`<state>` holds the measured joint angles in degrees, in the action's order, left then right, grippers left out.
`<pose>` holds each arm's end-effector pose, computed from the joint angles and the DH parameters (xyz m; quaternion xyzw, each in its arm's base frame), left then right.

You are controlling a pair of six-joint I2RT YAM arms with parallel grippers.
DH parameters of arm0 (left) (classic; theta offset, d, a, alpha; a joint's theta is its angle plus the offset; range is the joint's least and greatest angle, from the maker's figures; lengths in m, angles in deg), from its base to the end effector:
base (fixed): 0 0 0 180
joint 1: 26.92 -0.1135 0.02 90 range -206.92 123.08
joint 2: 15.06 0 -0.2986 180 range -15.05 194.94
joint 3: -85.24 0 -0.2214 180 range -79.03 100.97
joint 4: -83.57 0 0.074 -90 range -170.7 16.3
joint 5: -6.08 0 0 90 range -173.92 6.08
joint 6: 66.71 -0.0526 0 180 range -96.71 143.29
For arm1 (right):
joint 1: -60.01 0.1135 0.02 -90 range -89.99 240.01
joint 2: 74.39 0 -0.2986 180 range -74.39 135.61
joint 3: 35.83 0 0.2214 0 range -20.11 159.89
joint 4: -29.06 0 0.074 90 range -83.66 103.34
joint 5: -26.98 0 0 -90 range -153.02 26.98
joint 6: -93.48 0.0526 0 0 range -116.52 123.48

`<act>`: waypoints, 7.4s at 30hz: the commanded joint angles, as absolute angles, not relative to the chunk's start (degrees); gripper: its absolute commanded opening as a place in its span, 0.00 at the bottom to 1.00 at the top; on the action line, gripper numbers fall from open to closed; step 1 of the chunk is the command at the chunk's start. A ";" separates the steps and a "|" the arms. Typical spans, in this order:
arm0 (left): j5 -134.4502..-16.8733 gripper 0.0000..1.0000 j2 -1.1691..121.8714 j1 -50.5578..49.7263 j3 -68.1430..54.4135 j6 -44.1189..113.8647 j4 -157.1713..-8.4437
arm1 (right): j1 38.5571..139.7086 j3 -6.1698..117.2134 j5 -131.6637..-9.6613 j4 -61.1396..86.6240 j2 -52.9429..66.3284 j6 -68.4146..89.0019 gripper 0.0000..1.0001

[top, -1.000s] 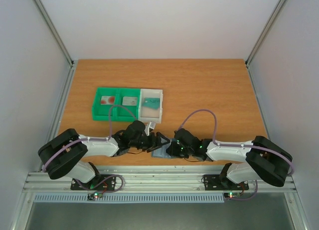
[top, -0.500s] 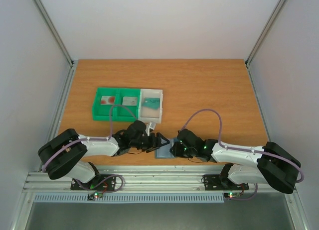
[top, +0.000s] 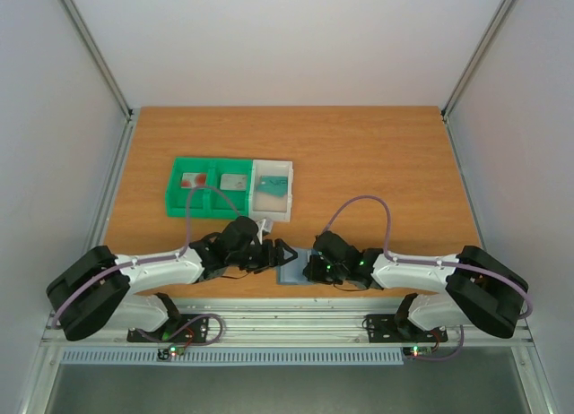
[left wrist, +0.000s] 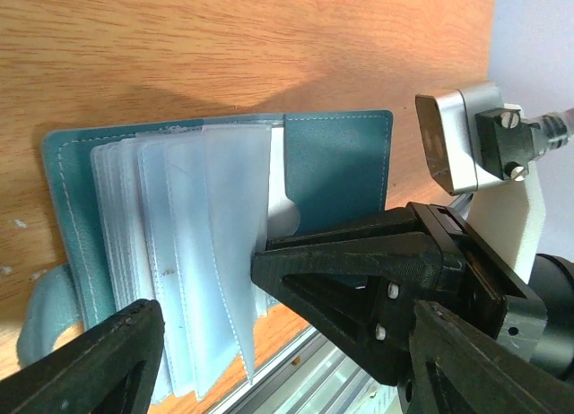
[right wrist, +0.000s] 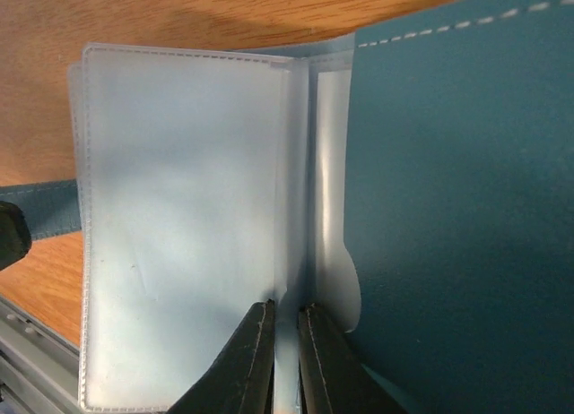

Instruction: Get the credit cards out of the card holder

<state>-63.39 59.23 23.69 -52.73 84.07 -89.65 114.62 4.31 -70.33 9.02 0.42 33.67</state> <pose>0.1267 -0.1834 0.2051 -0.0024 0.8916 -0.4403 0.1057 0.1085 0.1643 0.1727 -0.2200 0.9254 0.2488 0.1824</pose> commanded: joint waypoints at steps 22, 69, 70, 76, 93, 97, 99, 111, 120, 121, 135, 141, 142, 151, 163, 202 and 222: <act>-61.80 0.76 65.51 24.05 -51.59 82.40 -93.91 | 114.94 1.61 -69.61 9.02 1.98 35.27 0.11; -53.55 0.48 72.50 25.35 -50.95 88.85 -114.18 | 114.94 4.09 -63.26 -7.76 -15.59 32.49 0.34; -53.57 0.46 72.64 25.50 -50.58 88.86 -114.09 | 114.94 4.52 -61.80 -9.54 -16.87 32.21 0.35; -53.45 0.38 74.86 25.82 -47.56 87.93 -112.64 | 114.94 5.15 -59.62 -15.07 -23.17 32.29 0.36; -56.95 0.13 83.74 27.14 -36.60 82.26 -105.31 | 114.94 11.20 -51.55 -27.31 -25.15 29.60 0.40; -57.88 0.17 83.16 26.88 -34.03 79.52 -100.03 | 114.99 10.73 -52.76 -26.46 -27.25 27.81 0.41; -60.12 0.24 80.27 26.81 -33.88 77.96 -94.51 | 114.95 10.69 -53.92 -25.44 -26.26 27.07 0.42; -65.31 0.64 62.64 26.30 -47.91 80.91 -82.37 | 115.02 10.50 -55.11 -19.87 -15.86 25.62 0.26; -63.83 0.75 52.05 23.08 -50.09 80.90 -76.34 | 120.07 7.90 -55.54 -14.75 -11.30 34.08 0.11; -63.46 0.76 51.67 23.03 -50.20 81.01 -76.35 | 120.52 7.92 -55.33 -14.29 -10.77 34.81 0.10; -60.36 0.80 57.11 23.03 -53.61 82.53 -85.53 | 122.31 8.80 -54.50 -12.59 -6.46 36.59 0.10; -59.84 0.80 58.49 23.01 -53.94 83.06 -87.35 | 122.62 8.87 -54.17 -12.72 -6.51 36.19 0.11; -59.98 0.80 58.58 23.02 -53.96 83.06 -87.21 | 122.67 9.01 -54.00 -13.01 -6.46 36.08 0.10; -61.07 0.80 59.93 23.01 -53.42 82.23 -85.76 | 123.00 9.51 -53.53 -13.69 -6.62 35.75 0.11; -58.83 0.79 62.51 23.13 -53.83 84.15 -90.83 | 123.20 9.51 -53.32 -13.68 -6.38 35.77 0.11; -58.14 0.15 60.55 25.82 -51.81 85.52 -94.99 | 129.17 15.11 -50.49 -18.90 -17.74 29.48 0.41; -57.82 0.23 63.57 26.96 -49.77 85.52 -96.10 | 131.64 16.05 -52.15 -12.05 -10.51 29.48 0.51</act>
<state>-57.75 62.68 26.54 -51.48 85.88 -92.78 131.10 14.56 -53.68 -12.92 -11.54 28.71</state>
